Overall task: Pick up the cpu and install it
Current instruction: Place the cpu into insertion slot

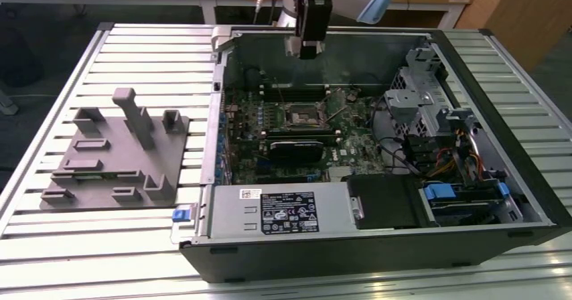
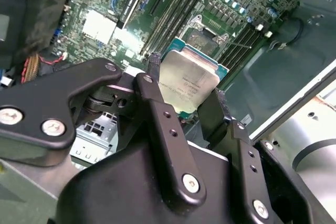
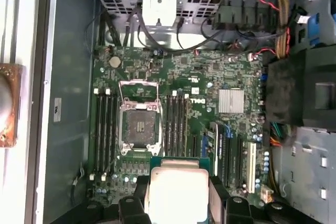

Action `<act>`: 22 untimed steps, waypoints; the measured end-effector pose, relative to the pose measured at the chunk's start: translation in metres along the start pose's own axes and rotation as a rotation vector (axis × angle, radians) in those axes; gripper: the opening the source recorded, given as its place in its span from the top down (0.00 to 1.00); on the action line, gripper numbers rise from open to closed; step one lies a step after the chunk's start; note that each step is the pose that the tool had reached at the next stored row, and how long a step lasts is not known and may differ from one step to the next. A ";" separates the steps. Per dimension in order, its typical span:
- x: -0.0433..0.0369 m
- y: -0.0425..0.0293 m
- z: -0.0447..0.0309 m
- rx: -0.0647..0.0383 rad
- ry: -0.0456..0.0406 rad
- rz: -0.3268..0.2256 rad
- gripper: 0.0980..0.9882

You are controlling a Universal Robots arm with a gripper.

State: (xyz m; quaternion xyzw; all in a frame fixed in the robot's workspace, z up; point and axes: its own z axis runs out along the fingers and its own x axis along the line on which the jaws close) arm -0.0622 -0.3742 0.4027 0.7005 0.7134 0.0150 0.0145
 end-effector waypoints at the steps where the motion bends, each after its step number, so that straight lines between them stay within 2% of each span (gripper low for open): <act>1: 0.0015 0.0001 0.0014 -0.001 0.0000 0.000 0.50; 5: 0.0081 0.0022 0.0071 -0.002 0.0002 -0.004 0.50; 16: 0.0086 0.0021 0.0260 -0.006 0.0004 -0.014 0.50; 22: 0.0088 0.0026 0.0331 -0.007 0.0013 -0.029 0.50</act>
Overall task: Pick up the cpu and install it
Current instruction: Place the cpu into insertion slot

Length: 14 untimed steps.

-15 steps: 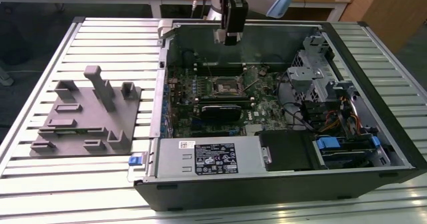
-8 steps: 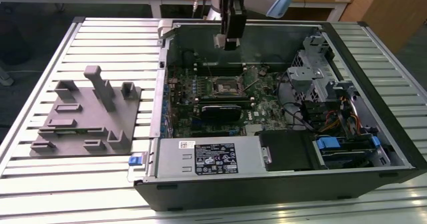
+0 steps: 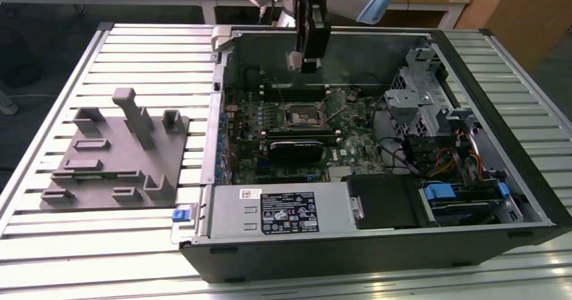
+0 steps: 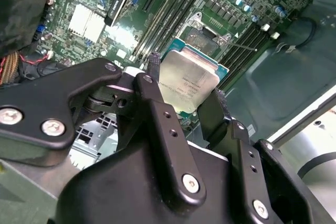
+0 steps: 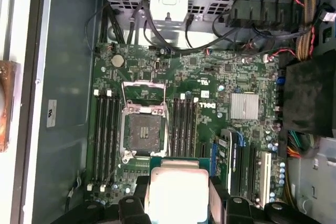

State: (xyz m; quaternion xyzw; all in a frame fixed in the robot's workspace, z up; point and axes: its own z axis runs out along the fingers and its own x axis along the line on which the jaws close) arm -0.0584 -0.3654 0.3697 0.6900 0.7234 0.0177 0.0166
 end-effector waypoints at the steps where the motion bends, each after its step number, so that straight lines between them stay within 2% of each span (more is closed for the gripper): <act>1: 0.0000 0.0000 0.0010 0.000 0.0006 -0.015 0.50; 14: 0.0069 0.0077 0.0248 0.000 0.0008 -0.027 0.50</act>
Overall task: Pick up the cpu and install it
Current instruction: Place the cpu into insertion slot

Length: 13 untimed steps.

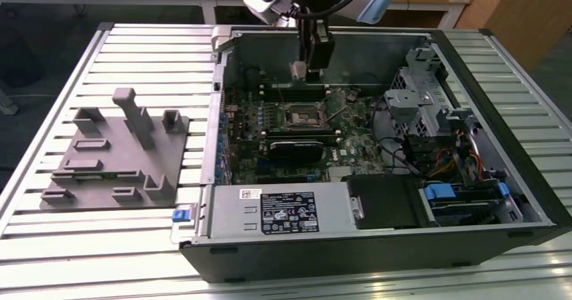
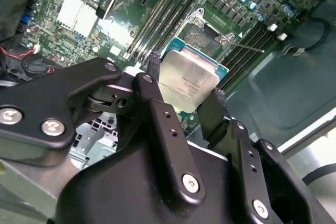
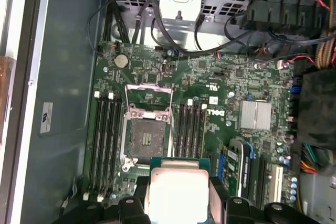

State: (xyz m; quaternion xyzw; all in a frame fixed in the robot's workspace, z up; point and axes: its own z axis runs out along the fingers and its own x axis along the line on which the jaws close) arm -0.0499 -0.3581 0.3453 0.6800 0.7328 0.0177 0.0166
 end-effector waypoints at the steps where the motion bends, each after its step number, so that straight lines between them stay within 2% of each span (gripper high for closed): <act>1: 0.0007 0.0002 0.0017 0.000 0.0000 0.000 0.50; 13: 0.0062 0.0045 0.0237 0.000 0.0002 0.000 0.50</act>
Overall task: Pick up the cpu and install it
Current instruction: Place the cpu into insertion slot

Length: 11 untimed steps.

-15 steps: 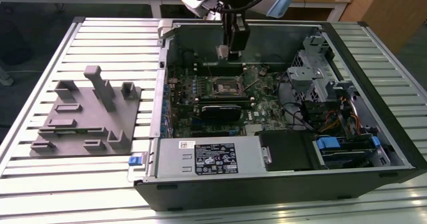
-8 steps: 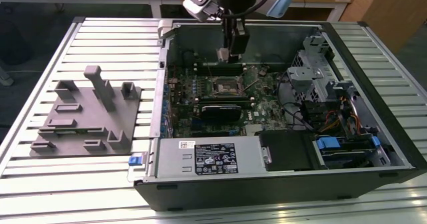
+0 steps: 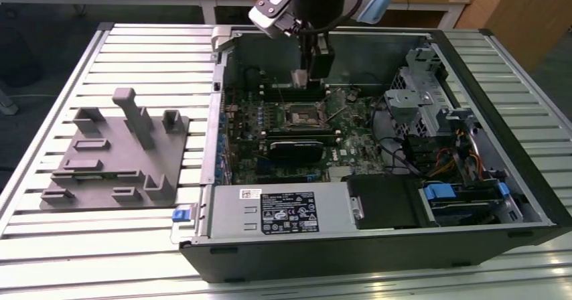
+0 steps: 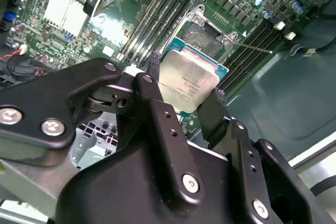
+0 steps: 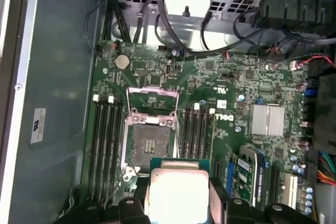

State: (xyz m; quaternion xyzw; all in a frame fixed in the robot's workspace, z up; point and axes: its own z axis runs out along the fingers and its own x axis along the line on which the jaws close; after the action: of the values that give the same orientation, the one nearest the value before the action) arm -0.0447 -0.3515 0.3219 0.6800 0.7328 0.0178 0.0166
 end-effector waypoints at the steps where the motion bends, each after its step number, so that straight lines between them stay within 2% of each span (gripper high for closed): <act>1: 0.0004 0.0006 0.0016 0.000 -0.0001 0.000 0.50; 11: 0.0054 0.0043 0.0179 0.000 -0.0012 0.000 0.50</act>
State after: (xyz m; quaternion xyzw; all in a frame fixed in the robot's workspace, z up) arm -0.0399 -0.3457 0.3042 0.6800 0.7328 0.0174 0.0170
